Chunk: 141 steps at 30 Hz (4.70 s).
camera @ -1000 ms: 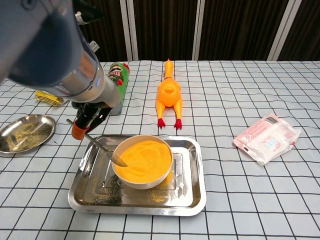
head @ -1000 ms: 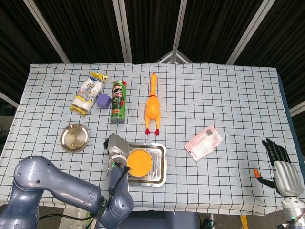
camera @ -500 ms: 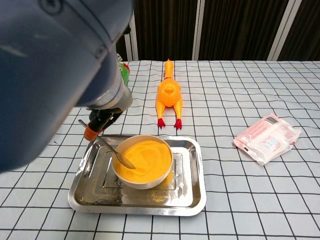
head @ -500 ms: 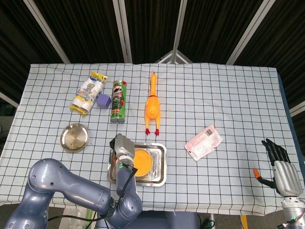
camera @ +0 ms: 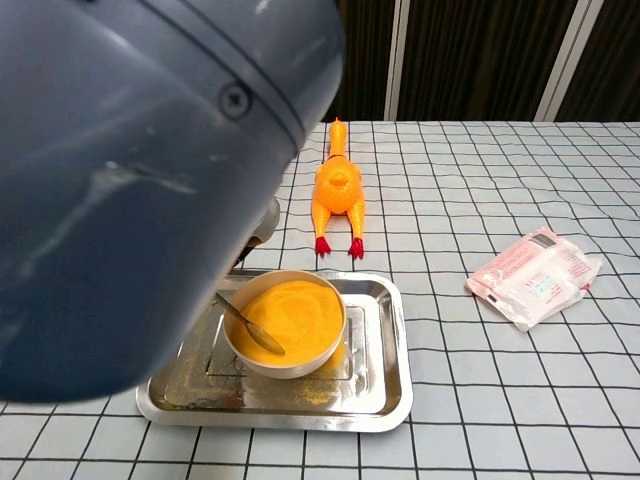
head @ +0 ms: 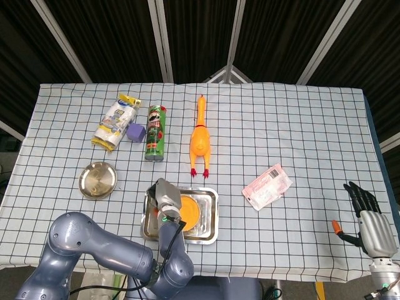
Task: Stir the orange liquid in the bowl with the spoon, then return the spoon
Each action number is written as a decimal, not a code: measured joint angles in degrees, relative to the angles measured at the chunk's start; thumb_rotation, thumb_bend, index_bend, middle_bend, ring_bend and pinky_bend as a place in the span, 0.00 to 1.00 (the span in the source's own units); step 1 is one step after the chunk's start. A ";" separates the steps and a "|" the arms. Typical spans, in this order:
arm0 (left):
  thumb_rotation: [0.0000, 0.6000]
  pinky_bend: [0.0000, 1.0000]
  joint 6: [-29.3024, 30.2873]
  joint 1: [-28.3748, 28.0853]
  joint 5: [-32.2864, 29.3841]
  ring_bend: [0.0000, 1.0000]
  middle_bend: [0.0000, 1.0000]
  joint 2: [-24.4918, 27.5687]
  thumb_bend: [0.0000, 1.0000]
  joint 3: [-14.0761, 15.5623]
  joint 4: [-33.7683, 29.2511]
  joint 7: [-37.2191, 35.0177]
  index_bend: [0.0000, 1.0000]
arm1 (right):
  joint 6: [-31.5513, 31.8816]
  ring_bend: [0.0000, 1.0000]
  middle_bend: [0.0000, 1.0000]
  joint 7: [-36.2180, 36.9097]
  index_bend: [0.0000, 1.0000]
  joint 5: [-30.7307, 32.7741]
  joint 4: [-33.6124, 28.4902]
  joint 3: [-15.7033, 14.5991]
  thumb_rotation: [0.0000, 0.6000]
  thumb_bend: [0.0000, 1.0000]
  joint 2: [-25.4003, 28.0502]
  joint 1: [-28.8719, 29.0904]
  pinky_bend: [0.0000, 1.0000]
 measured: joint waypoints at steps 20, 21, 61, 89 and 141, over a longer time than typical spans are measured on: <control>1.00 1.00 -1.48 1.78 7.41 1.00 1.00 -3.18 0.76 -1.83 6.21 -3.22 0.86 | -0.24 0.00 0.00 0.95 0.00 -0.09 -0.25 -0.09 1.00 0.41 0.34 0.03 0.00; 1.00 1.00 -1.51 1.95 7.91 1.00 1.00 -3.23 0.76 -1.95 6.23 -3.67 0.86 | -0.23 0.00 0.00 0.94 0.00 -0.10 -0.26 -0.10 1.00 0.40 0.35 0.03 0.00; 1.00 1.00 2.05 7.58 4.91 1.00 1.00 4.61 0.76 -4.97 -11.12 -5.64 0.86 | -0.49 0.00 0.00 1.03 0.00 -0.03 -0.54 -0.27 1.00 0.40 0.45 0.05 0.00; 1.00 1.00 -3.39 7.72 2.30 1.00 1.00 2.48 0.76 -3.57 -5.13 -8.23 0.86 | -0.80 0.00 0.00 1.96 0.00 0.28 -0.66 -0.17 1.00 0.40 0.67 0.11 0.00; 1.00 1.00 -6.72 9.30 5.29 1.00 1.00 4.00 0.76 -2.14 -1.30 -12.31 0.86 | -1.22 0.00 0.00 2.81 0.00 0.42 -0.95 -0.16 1.00 0.40 0.92 0.28 0.00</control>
